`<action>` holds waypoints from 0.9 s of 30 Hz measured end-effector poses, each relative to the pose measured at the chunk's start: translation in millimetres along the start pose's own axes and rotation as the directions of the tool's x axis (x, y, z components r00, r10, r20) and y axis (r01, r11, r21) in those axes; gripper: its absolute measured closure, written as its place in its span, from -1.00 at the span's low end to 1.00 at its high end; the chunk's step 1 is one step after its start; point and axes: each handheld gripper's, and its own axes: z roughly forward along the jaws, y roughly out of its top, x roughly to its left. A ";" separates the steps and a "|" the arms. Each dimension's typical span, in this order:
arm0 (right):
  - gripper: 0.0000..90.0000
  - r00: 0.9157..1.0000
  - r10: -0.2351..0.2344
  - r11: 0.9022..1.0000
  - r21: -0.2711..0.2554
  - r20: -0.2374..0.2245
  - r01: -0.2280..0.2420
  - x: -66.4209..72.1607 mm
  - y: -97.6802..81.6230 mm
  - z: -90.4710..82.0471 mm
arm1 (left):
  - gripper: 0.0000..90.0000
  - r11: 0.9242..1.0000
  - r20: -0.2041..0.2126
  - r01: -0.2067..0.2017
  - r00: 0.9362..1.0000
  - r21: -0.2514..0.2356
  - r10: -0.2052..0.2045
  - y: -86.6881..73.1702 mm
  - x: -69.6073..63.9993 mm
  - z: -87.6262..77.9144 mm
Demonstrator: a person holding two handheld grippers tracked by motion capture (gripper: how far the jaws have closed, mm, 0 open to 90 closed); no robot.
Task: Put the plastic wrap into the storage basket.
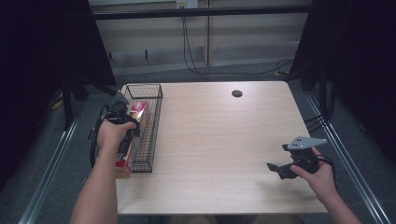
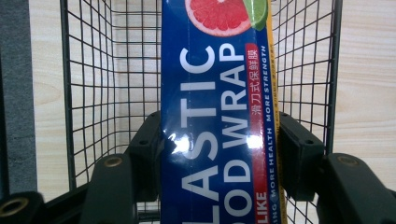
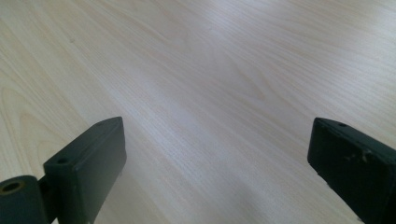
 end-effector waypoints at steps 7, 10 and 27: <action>-0.90 1.000 0.001 1.000 -0.001 0.001 -0.001 0.3 0.0 0.3 | -0.04 1.000 0.002 0.003 1.000 0.007 -0.003 0.4 1.4 0.0; -0.90 1.000 0.001 1.000 -0.001 -0.001 -0.001 0.2 0.1 0.4 | -0.04 1.000 0.003 0.004 1.000 0.006 -0.004 0.6 1.6 -0.1; -0.90 1.000 -0.001 1.000 0.002 0.000 0.001 0.8 0.0 1.5 | -0.04 1.000 -0.009 0.015 1.000 -0.005 -0.015 2.0 3.2 0.5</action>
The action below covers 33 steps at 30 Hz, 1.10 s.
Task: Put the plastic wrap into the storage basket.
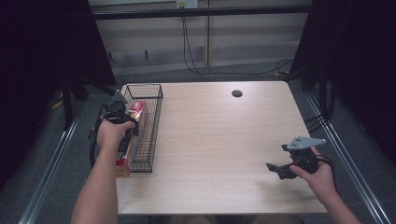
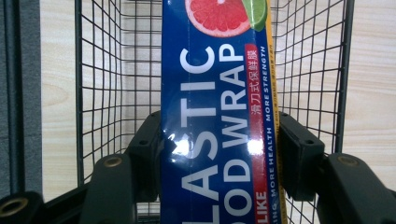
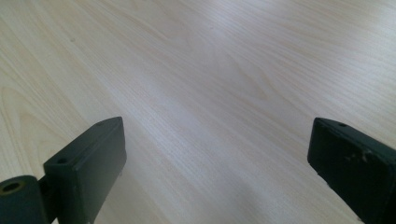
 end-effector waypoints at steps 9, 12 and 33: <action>-0.90 1.000 0.001 1.000 0.003 0.003 -0.001 -0.2 -0.3 -0.3 | -0.04 1.000 -0.008 -0.010 1.000 0.002 0.010 2.4 -0.8 2.6; -0.90 1.000 -0.001 1.000 0.001 0.004 0.001 -0.6 -0.3 -0.4 | -0.04 1.000 -0.006 -0.010 1.000 0.005 0.010 3.0 -1.0 3.6; -0.90 1.000 0.003 1.000 0.000 0.002 -0.003 -0.9 -0.2 -1.0 | -0.05 1.000 0.005 -0.008 1.000 -0.008 0.008 7.2 -1.5 8.3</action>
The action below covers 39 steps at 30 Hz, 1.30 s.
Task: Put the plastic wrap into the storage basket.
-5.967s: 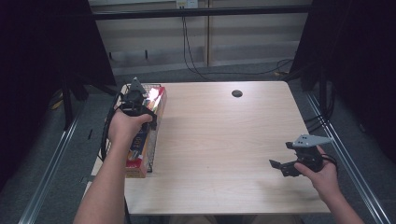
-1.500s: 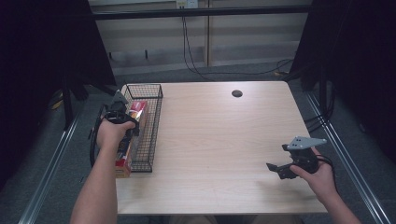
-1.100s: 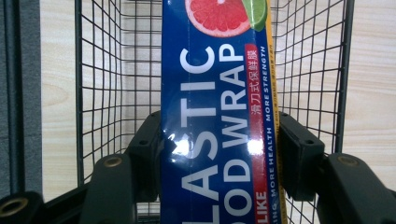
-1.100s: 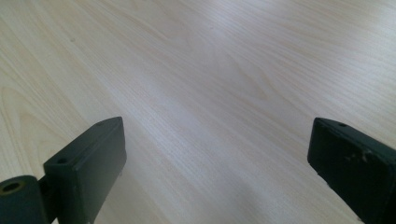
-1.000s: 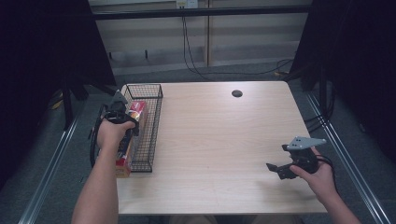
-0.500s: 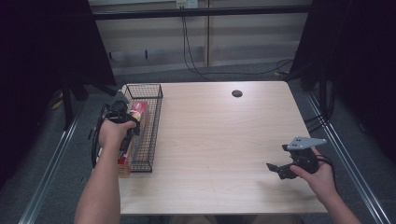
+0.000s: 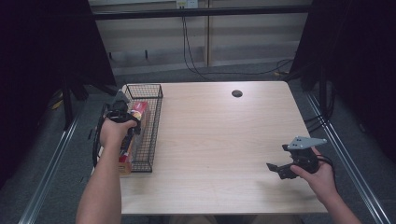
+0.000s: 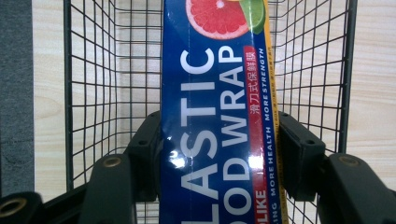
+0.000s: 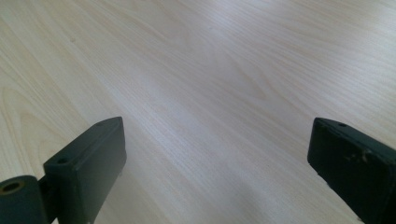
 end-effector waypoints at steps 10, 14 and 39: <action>-0.90 1.000 -0.001 1.000 0.000 -0.001 0.001 -0.1 -0.1 0.1 | -0.06 1.000 -0.011 0.003 1.000 -0.015 -0.003 2.6 -0.9 2.7; -0.90 1.000 -0.002 1.000 0.002 -0.002 0.002 0.1 -0.1 0.2 | -0.07 1.000 -0.009 0.010 1.000 -0.016 -0.010 2.0 -1.1 2.9; -0.90 1.000 -0.012 1.000 0.005 -0.008 0.012 3.1 1.7 1.0 | -0.41 0.997 0.061 0.049 0.997 -0.052 -0.046 -5.4 -0.6 -23.7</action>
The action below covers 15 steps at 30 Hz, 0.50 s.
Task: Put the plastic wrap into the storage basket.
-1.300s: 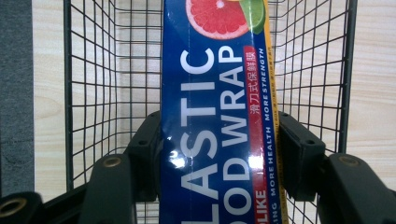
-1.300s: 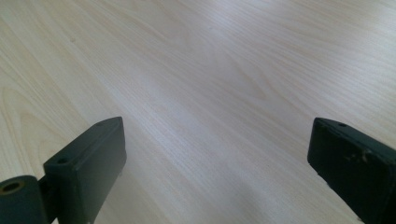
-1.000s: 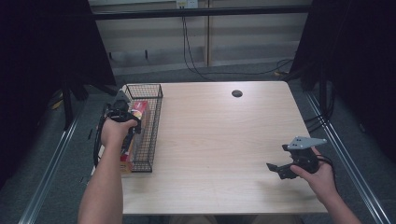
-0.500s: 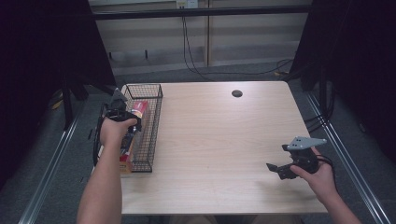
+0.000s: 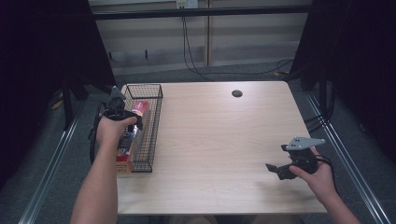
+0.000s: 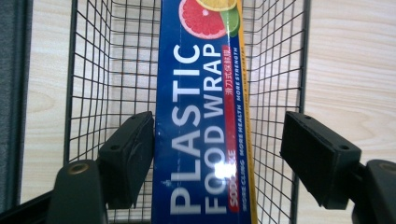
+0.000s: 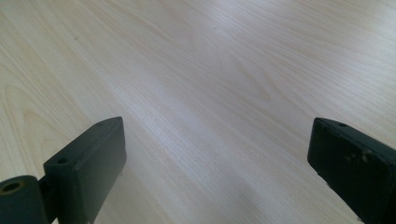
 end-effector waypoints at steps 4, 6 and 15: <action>-0.90 1.000 -0.003 1.000 0.001 -0.002 0.003 0.6 0.0 -0.7 | -0.41 1.000 0.013 -0.002 1.000 -0.009 0.002 0.4 -0.1 -10.5; -0.90 1.000 -0.004 1.000 0.002 0.000 0.004 0.8 -0.2 -1.2 | -0.41 1.000 0.048 0.007 0.999 -0.023 -0.006 0.7 -3.0 -15.2; -0.90 1.000 -0.005 1.000 -0.009 -0.001 0.005 2.0 2.0 -2.5 | -0.42 0.998 0.079 -0.059 0.995 -0.031 0.062 0.5 -29.2 -24.4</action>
